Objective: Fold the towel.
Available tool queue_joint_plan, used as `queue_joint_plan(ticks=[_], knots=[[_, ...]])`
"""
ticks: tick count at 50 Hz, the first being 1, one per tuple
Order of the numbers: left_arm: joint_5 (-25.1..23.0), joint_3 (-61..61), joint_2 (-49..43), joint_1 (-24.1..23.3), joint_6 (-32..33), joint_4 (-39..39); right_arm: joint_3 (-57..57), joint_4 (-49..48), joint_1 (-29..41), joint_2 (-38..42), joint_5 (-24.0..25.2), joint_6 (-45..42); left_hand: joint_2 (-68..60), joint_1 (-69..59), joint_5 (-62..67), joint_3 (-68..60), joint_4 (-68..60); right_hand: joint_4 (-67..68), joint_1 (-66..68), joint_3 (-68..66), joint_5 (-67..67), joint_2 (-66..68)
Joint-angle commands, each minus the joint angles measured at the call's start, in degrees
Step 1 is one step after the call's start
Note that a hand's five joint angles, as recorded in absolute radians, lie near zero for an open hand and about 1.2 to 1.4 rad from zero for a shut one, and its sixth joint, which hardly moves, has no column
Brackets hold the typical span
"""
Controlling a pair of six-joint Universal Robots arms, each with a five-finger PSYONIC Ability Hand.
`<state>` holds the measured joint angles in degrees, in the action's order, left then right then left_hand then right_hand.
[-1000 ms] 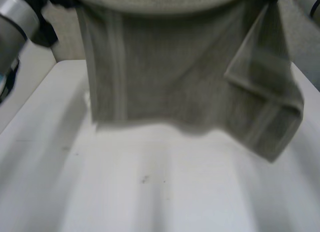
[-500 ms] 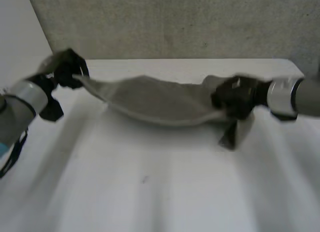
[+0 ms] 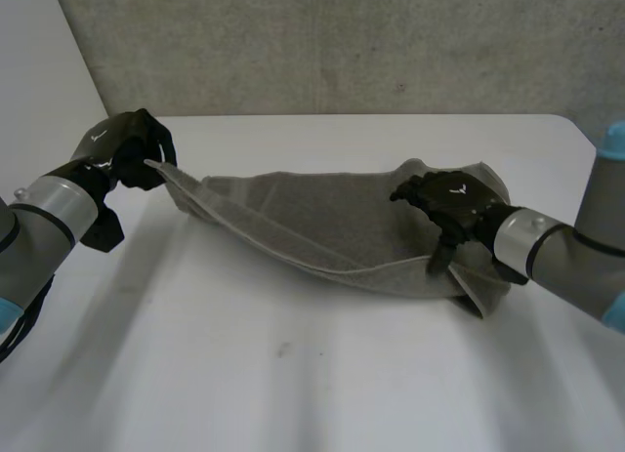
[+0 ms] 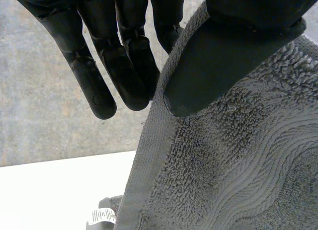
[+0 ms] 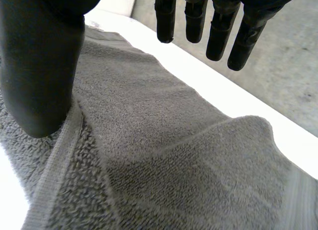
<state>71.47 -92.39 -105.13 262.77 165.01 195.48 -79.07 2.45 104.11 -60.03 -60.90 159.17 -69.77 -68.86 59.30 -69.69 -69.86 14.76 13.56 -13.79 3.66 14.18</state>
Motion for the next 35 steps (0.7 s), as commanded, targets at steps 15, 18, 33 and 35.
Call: queue_joint_plan(ticks=[15, 18, 33, 35], knots=[[0.16, 2.21, 0.10, 0.37, -0.39, -0.01, -33.78, -22.65, -0.31, -13.27, -13.63, 2.55, -10.23, -11.14, 10.70, -10.31, -10.14, -4.76, -3.56, 3.79, -3.66, -4.18], [0.16, 2.30, 0.10, 0.63, -0.57, -0.01, -34.84, -26.69, -0.04, -13.01, -16.34, 2.46, -10.23, -11.14, 10.70, -10.31, -10.14, -4.76, -3.56, 3.79, -3.66, -4.18], [2.88, 2.39, 0.19, 3.36, -0.66, -0.36, -32.03, -32.25, -5.58, -10.73, -22.95, 1.85, -10.23, -11.14, 10.70, -10.31, -10.14, 6.93, 8.13, -7.90, 8.03, 7.51], [2.88, 2.39, 0.28, 3.54, -0.75, -0.36, -31.50, -31.63, -8.47, -10.81, -22.25, 1.93, -10.23, -11.14, 10.70, -10.31, -10.14, 11.44, 12.65, -12.41, 12.55, 12.03]])
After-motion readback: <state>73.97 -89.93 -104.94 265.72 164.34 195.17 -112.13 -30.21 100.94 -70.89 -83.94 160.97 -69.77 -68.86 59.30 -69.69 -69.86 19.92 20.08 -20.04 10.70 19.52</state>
